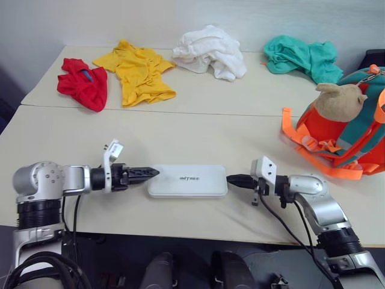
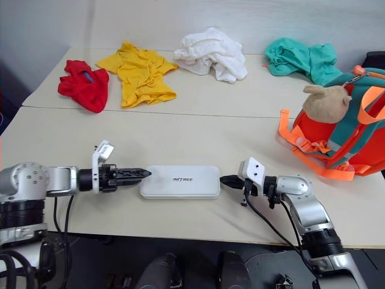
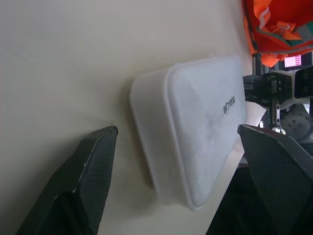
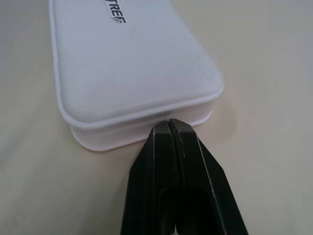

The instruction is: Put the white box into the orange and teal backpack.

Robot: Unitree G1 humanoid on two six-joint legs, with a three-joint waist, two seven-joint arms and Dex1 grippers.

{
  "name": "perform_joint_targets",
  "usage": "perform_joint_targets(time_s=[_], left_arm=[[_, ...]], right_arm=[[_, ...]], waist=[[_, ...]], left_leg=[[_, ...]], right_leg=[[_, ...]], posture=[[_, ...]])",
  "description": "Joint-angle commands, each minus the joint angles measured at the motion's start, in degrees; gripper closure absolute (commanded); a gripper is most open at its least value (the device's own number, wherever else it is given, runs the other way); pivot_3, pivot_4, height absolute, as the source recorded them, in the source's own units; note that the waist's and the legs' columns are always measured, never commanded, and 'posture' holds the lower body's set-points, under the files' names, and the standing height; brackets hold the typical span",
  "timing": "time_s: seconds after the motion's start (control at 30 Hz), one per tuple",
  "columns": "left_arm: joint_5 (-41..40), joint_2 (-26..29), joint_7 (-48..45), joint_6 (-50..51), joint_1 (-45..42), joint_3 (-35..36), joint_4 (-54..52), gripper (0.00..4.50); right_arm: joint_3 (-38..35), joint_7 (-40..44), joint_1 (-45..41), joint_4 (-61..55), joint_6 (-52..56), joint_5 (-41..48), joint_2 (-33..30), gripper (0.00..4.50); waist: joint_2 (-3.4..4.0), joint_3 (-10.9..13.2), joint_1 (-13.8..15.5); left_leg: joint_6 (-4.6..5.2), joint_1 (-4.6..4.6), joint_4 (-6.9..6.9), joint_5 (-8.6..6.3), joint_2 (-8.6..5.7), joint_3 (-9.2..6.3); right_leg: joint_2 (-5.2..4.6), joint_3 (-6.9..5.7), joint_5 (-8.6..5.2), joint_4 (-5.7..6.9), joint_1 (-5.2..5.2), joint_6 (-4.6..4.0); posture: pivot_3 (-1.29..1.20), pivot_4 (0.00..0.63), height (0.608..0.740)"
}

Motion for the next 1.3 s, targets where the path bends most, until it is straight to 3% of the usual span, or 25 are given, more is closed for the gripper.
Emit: perform_joint_targets(time_s=[0.03,0.1,0.2,0.33,0.47,0.53,0.63,0.73,0.83,1.03,1.17,1.3], left_arm=[[-7.1,-1.5,2.5,1.1,-0.8,-4.0,2.5,0.36],[-10.6,-1.3,3.8,1.1,-1.4,-5.4,3.5,0.36],[-13.9,-1.3,6.8,1.1,-2.5,-4.8,5.9,0.98],[-18.0,0.3,8.8,1.1,-2.7,-4.5,7.2,2.23],[-22.8,3.1,8.7,1.1,-0.8,-4.2,5.1,3.20],[-23.2,4.0,8.4,1.1,0.9,-3.2,2.1,3.27],[-24.7,2.2,5.9,-3.5,4.9,3.3,-5.0,3.27],[-22.2,1.2,-1.6,-13.4,9.9,5.6,-13.8,3.27],[-12.4,2.0,-10.1,-28.7,16.0,4.3,-20.0,3.27],[3.0,1.7,-24.6,-55.5,26.7,4.3,-20.3,3.27],[5.6,0.6,-26.1,-61.8,26.9,5.1,-18.1,3.27],[6.0,1.4,-26.3,-62.6,25.6,5.0,-16.4,3.27]], right_arm=[[1.3,0.5,-1.0,-1.0,-0.8,0.1,1.2,4.50],[2.0,-0.1,-1.4,-1.2,-0.3,-0.1,2.3,4.50],[2.5,-0.9,-1.6,-1.5,0.0,-0.7,3.3,4.50],[1.7,-1.6,-0.4,-1.8,-0.2,-1.0,2.7,4.50],[-1.9,-2.4,2.7,-2.8,0.2,-0.3,-0.2,4.50],[-4.7,-2.6,5.2,-4.3,1.3,1.7,-1.7,4.50],[-11.8,-4.1,11.6,-8.8,3.3,6.6,-3.4,3.91],[-18.6,-5.7,19.0,-13.6,5.4,10.5,-4.6,2.90],[-28.6,-10.8,30.0,-20.0,6.3,14.3,-2.3,1.95],[-43.7,-22.1,41.1,-23.4,2.2,17.6,6.4,0.05],[-46.8,-24.9,39.3,-20.0,-1.3,16.0,6.2,0.05],[-45.2,-26.0,29.0,-11.5,-2.2,14.3,1.1,0.05]], waist=[[0.00,0.0,-0.1],[0.00,0.0,-0.2],[0.00,0.0,-0.4],[-0.02,0.0,-0.4],[-0.07,0.0,-0.4],[-0.07,0.0,-0.4],[-0.07,0.0,-0.3],[-0.10,0.0,-0.2],[-0.07,0.0,0.1],[-0.05,0.0,-0.4],[-0.05,0.0,-0.3],[-0.02,0.0,-0.8]], left_leg=[[0.00,0.00,-0.01,0.00,-0.03,-0.01],[0.00,-0.01,-0.02,0.00,-0.03,-0.01],[-0.01,0.00,-0.02,0.01,-0.02,0.00],[-0.03,-0.01,-0.01,0.02,0.00,-0.01],[-0.04,-0.01,-0.03,0.02,0.01,-0.01],[-0.04,-0.02,-0.04,0.02,0.01,-0.01],[-0.04,-0.04,-0.07,0.02,0.00,0.00],[-0.04,-0.06,-0.06,0.02,0.02,-0.02],[-0.08,-0.01,-0.09,0.00,0.00,-0.01],[-0.24,0.08,-0.30,-0.11,0.04,0.28],[-0.36,0.10,-0.30,-0.37,0.07,0.29],[0.00,0.11,-0.29,-0.19,0.07,0.31]], right_leg=[[-0.02,0.00,0.01,-0.01,0.02,0.01],[-0.02,0.00,0.01,-0.04,0.01,0.02],[0.00,0.01,0.01,-0.02,0.00,0.02],[0.02,0.01,0.01,-0.01,-0.02,0.02],[0.01,0.02,0.01,-0.02,-0.01,0.02],[0.01,0.02,0.01,-0.03,-0.02,0.02],[0.00,0.03,0.01,-0.07,-0.03,0.02],[-0.01,0.02,0.01,-0.07,-0.03,0.02],[-0.02,0.03,0.00,-0.26,-0.01,0.01],[0.03,0.23,-0.01,-0.39,-0.11,-0.02],[-0.04,0.27,0.02,-0.35,-0.13,-0.05],[-0.05,0.29,0.02,-0.32,-0.15,-0.05]], posture=[[0.00,0.150,0.740],[0.00,0.150,0.740],[0.00,0.150,0.740],[0.00,0.150,0.740],[0.00,0.150,0.740],[0.00,0.150,0.740],[0.00,0.150,0.740],[0.00,0.150,0.740],[0.00,0.150,0.740],[0.00,0.150,0.740],[0.00,0.150,0.740],[0.00,0.150,0.740]])
